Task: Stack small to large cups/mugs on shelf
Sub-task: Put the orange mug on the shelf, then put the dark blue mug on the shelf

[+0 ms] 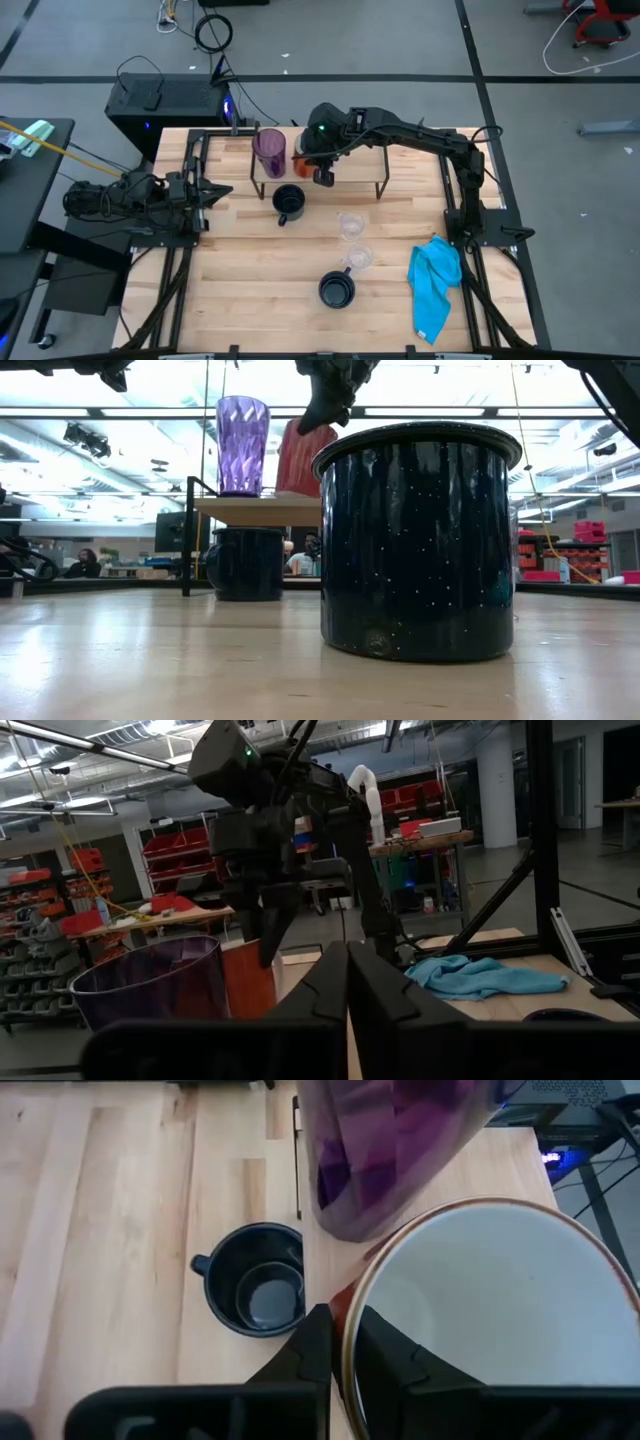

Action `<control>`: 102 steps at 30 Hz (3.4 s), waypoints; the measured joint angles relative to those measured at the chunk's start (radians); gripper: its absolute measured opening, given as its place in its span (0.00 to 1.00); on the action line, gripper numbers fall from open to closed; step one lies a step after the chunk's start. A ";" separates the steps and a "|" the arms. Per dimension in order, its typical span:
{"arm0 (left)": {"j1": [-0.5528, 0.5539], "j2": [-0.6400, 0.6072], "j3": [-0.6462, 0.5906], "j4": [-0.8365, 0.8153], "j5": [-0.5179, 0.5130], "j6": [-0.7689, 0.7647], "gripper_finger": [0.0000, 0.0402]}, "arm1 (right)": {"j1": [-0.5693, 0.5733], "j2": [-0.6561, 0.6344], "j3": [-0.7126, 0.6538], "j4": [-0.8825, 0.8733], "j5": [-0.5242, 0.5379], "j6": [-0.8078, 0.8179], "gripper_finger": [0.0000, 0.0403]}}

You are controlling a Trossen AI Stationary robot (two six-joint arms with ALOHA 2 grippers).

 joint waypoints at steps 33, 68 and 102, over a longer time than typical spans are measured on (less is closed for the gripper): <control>0.000 0.000 0.000 0.000 0.000 -0.001 0.03 | 0.015 0.004 0.008 0.008 0.002 -0.009 0.35; 0.000 0.000 0.000 0.000 0.000 -0.010 0.05 | 0.246 -0.008 -0.102 0.227 0.002 -0.016 0.47; 0.000 0.001 -0.001 0.022 0.000 -0.002 0.06 | 0.273 0.291 -0.060 0.382 0.144 -0.056 0.53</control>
